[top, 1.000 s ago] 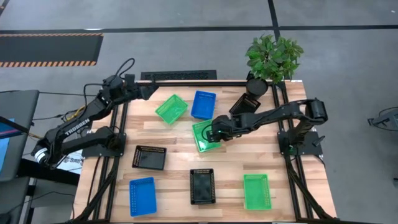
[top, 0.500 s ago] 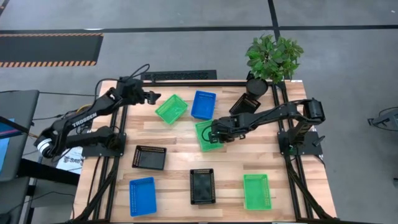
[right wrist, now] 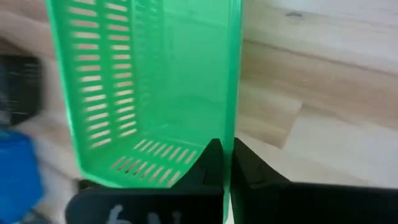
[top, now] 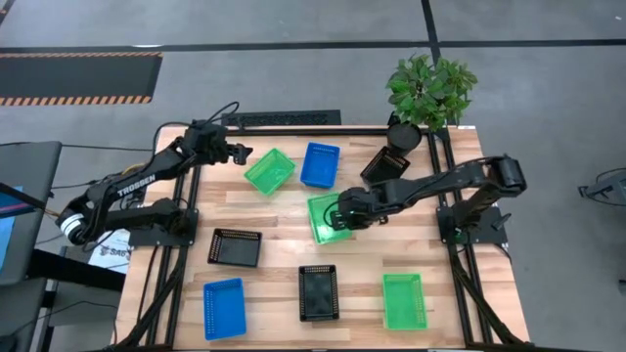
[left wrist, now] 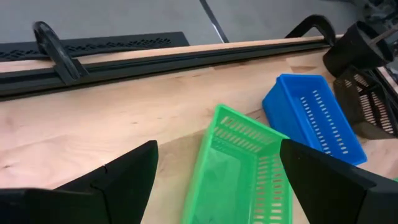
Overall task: Stack baskets by color
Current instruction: Stack the middle green bin on the top green bin
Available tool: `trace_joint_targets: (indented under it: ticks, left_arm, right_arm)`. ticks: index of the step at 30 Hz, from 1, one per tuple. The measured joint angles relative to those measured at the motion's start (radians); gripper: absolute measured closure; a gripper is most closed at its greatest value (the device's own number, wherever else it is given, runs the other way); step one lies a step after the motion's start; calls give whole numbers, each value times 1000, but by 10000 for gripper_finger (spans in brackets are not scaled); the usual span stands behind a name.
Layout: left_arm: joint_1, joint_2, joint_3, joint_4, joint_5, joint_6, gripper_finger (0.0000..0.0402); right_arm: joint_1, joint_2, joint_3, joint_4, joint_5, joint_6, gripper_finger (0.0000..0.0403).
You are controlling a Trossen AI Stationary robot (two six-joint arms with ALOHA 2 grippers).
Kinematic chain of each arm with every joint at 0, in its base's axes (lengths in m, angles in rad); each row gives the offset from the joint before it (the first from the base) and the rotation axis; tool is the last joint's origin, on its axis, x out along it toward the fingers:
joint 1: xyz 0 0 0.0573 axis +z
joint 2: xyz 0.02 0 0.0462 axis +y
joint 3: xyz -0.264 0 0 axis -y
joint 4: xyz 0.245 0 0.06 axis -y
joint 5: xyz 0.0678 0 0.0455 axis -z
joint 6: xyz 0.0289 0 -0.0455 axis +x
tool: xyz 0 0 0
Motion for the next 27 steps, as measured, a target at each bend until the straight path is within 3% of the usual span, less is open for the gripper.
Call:
trace_joint_targets:
  ticks: [7, 13, 18, 22, 27]
  left_arm:
    - [59, -6, 0, 4, 137, -77, 77]
    - [99, -46, 18, 48, 364, -166, 77]
    - [109, -112, 94, 64, 516, -169, 77]
    - [109, -169, 173, 64, 528, -146, 77]
    - [110, -209, 256, 65, 486, -97, 77]
  right_arm:
    - [-46, -114, 0, 245, 112, -6, 396]
    - [-131, -46, 0, 546, 134, -82, 396]
    - [-164, 35, 3, 748, 251, -95, 387]
    - [-186, 121, 60, 788, 337, -86, 388]
    - [-185, 240, 202, 785, 351, -107, 387]
